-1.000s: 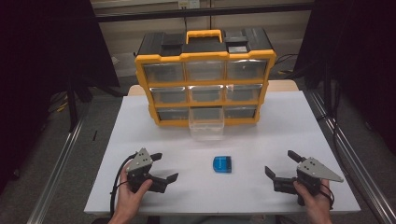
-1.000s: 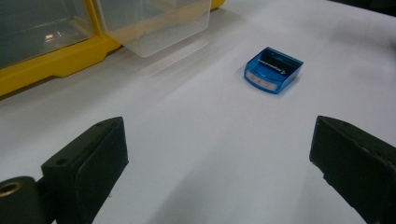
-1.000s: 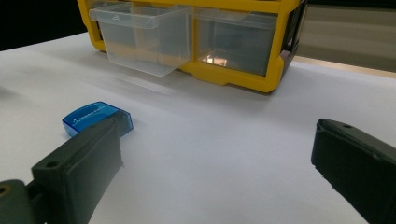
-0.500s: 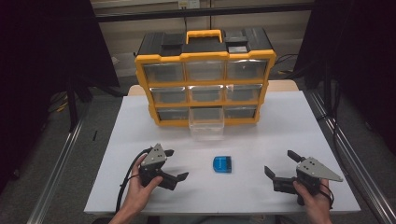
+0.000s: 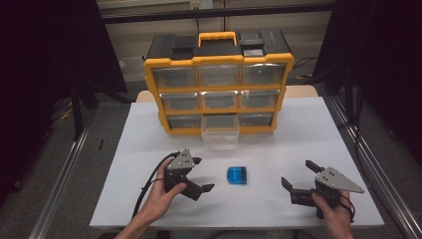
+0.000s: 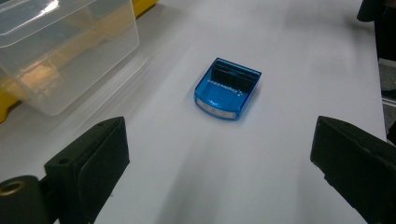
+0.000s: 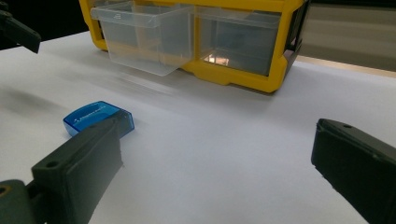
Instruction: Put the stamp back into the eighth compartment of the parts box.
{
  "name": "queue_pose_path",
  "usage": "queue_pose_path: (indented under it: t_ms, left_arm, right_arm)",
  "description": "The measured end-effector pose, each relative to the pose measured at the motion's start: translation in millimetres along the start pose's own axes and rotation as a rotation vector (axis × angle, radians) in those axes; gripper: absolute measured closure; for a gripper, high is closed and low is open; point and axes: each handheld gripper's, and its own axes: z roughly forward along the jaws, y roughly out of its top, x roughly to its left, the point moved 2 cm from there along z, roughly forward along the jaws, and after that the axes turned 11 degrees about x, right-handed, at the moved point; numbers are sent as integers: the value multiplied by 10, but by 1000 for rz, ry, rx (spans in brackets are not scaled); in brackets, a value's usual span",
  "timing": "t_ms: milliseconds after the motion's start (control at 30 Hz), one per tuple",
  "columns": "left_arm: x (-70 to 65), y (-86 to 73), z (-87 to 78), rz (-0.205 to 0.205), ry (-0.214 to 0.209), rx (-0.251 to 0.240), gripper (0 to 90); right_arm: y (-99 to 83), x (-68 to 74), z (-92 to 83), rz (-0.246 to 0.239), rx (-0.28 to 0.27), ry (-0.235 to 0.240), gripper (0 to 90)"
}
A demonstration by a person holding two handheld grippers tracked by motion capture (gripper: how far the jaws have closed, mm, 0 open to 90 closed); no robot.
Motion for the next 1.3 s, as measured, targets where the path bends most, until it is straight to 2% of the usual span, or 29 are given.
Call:
queue_pose_path:
  t_ms: [133,267,300,333,400,533,600,733,900,933,967,1033,1067,1100,1133,1167,1200,1233,1300]
  left_arm:
    - [12,52,71,-2,-26,24,46]
    - [21,81,146,15,-70,72,46]
    - [24,92,155,26,-69,89,46]
    - [11,105,173,15,-81,88,46]
    - [12,139,194,48,-82,108,46]
    - [11,213,248,74,-94,120,46]
    - [14,245,273,71,-114,133,46]
    - [5,315,330,91,-128,148,47]
    - [29,408,424,119,-138,197,47]
    - [49,433,424,128,-148,227,48]
    - [51,451,443,120,-138,224,48]
    - [58,481,480,116,-148,222,50]
    - [66,492,489,130,-163,242,53]
    - [59,490,523,132,-153,239,53]
    - [60,490,543,140,-157,258,52]
    - [74,499,545,159,-195,293,51]
    - [72,498,570,173,-202,300,53]
    - [63,494,596,178,-190,297,51]
    - [67,506,622,184,-208,324,50]
  right_arm:
    - [0,-5,-1,0,0,2,16]
    - [0,-1,-2,1,0,4,16]
    - [-1,-1,-1,-2,0,2,16]
    - [-1,0,0,-2,1,4,16]
    - [0,-3,1,-2,1,4,16]
    - [1,1,5,-2,3,8,16]
    - [1,1,7,-2,5,9,16]
    - [0,-2,5,-3,4,9,16]
    - [1,-1,5,-3,3,10,16]
    - [1,-1,6,-3,3,11,16]
    - [2,1,7,-2,4,12,16]
    - [1,-1,8,-4,3,11,16]
    - [1,0,8,-2,4,12,16]
    - [1,-1,9,-3,4,12,16]
    - [1,-1,8,-2,4,12,17]
    - [0,-2,9,-2,4,13,16]
    - [0,-1,10,-2,5,13,17]
    - [0,-1,9,-2,4,13,16]
    - [0,4,7,-3,4,14,16]
